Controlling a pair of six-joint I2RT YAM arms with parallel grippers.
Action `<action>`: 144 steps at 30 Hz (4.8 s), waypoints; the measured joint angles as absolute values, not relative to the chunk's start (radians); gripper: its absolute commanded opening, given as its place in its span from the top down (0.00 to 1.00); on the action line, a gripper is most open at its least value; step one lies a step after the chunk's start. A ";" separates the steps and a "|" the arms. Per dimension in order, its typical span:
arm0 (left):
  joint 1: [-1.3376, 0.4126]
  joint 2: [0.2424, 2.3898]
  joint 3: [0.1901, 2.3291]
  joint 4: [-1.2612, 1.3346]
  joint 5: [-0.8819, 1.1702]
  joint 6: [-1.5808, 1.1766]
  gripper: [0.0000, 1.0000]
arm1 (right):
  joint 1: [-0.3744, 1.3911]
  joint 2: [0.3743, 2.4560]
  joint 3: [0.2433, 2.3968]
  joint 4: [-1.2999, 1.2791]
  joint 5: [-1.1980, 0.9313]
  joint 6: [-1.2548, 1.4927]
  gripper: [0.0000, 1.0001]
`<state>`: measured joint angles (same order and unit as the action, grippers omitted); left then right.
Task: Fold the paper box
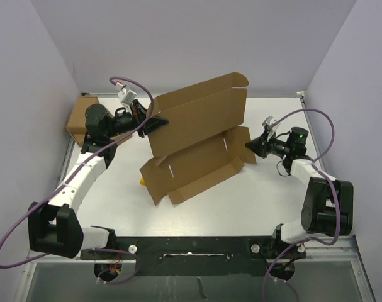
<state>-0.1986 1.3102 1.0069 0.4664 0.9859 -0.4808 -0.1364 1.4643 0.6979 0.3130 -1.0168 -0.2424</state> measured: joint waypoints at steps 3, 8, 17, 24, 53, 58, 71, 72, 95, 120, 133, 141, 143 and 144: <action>-0.206 1.310 1.005 0.466 0.989 -0.466 1.00 | -0.136 1.464 0.732 0.231 -1.025 -0.304 0.90; -0.226 1.310 1.005 0.463 0.993 -0.438 1.00 | -0.136 1.464 0.762 0.140 -1.026 -0.385 0.85; -0.241 1.309 1.005 0.448 0.991 -0.403 1.00 | -0.135 1.459 0.788 0.041 -1.025 -0.447 0.76; -0.258 1.306 1.005 0.390 0.989 -0.379 1.00 | -0.128 1.459 0.809 -0.025 -1.010 -0.448 0.70; -0.273 1.293 1.005 0.325 0.992 -0.356 1.00 | -0.278 1.684 1.189 -0.806 -1.084 -0.772 0.29; -0.273 1.293 1.005 0.325 0.992 -0.356 1.00 | -0.257 1.745 1.200 -0.866 -1.055 -0.782 0.37; -0.273 1.293 1.005 0.324 0.992 -0.355 1.00 | -0.208 1.782 1.276 -0.958 -1.032 -0.805 0.69; -0.273 1.293 1.005 0.323 0.992 -0.355 1.00 | -0.209 1.782 1.279 -0.965 -1.031 -0.809 0.68; -0.273 1.293 1.019 0.302 0.992 -0.354 1.00 | -0.208 1.812 1.324 -1.081 -0.987 -0.875 1.00; -0.273 1.357 1.293 0.228 0.978 -0.286 1.00 | -0.076 1.411 0.949 0.006 -0.791 -0.451 1.00; -0.286 1.337 1.098 0.308 0.948 -0.337 1.00 | -0.075 1.376 0.717 0.434 -0.754 -0.368 1.00; -0.287 1.267 1.025 0.330 0.917 -0.352 1.00 | -0.077 1.343 0.695 0.431 -0.795 -0.350 1.00; -0.288 1.266 1.025 0.332 0.911 -0.354 1.00 | -0.078 1.336 0.696 0.418 -0.808 -0.345 0.99; -0.288 1.266 1.025 0.334 0.905 -0.355 1.00 | -0.078 1.332 0.697 0.410 -0.812 -0.342 0.99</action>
<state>-0.2878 1.2655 1.0252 0.3344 0.9054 -0.3550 -0.0780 1.3323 0.6971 0.4099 -0.8124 -0.3420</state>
